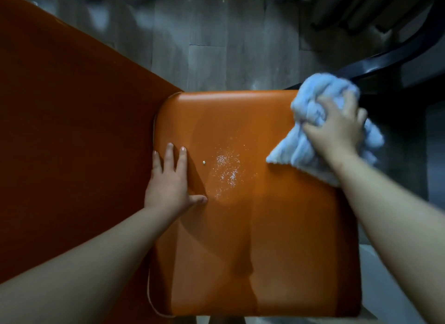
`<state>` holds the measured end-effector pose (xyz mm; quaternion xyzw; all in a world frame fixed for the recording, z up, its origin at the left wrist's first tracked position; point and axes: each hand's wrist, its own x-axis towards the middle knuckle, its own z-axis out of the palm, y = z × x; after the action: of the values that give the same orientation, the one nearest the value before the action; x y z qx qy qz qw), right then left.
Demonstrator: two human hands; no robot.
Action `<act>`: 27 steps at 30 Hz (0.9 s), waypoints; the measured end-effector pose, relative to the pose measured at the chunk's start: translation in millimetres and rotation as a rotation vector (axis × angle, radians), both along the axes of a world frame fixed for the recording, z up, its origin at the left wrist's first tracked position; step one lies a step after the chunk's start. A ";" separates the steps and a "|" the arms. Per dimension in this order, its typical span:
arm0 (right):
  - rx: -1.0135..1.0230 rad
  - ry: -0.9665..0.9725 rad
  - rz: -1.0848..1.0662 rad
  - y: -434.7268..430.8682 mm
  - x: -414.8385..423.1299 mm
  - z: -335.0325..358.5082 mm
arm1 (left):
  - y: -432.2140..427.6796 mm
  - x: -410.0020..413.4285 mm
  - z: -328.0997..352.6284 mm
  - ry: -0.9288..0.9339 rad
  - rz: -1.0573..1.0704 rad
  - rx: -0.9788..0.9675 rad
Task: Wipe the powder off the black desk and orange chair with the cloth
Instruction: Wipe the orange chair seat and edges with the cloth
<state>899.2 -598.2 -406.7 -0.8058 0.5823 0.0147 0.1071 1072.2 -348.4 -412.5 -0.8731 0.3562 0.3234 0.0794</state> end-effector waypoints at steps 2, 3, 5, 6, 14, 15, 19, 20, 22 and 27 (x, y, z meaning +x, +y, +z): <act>0.009 -0.044 0.035 56.6 -28.5 3.7 | -0.4 0.6 0.4 0.002 0.003 -0.006; 0.040 -0.041 0.069 86.0 -42.6 5.6 | -0.5 0.7 0.3 0.005 0.009 -0.007; 0.064 -0.003 0.081 103.3 -51.2 6.0 | -1.9 1.1 -1.1 0.002 0.005 -0.006; 0.049 -0.001 0.053 88.1 -42.7 4.5 | -1.6 1.9 -1.8 -0.010 -0.006 0.001; 0.043 0.058 -0.095 -21.6 20.2 -4.7 | 2.3 1.2 -7.6 -0.065 -0.059 -0.004; 0.038 0.063 -0.067 3.9 6.8 -2.0 | 2.6 0.6 -7.1 -0.068 -0.055 -0.007; 0.121 0.015 0.141 127.7 -52.8 6.8 | 1.6 0.7 -4.0 -0.066 -0.052 -0.014; 0.136 0.018 0.160 121.5 -52.4 5.7 | 1.3 1.3 -4.1 -0.062 -0.055 -0.009; 0.095 0.004 0.060 73.7 -30.7 -3.9 | 0.9 1.5 -4.4 -0.064 -0.063 0.006; 0.026 -0.014 -0.173 -20.6 21.2 -7.9 | 2.6 0.4 -6.1 -0.078 -0.056 -0.009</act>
<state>920.4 -618.8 -414.6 -0.7511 0.6487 0.0072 0.1227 1072.6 -345.8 -418.6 -0.8751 0.3785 0.2852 0.0980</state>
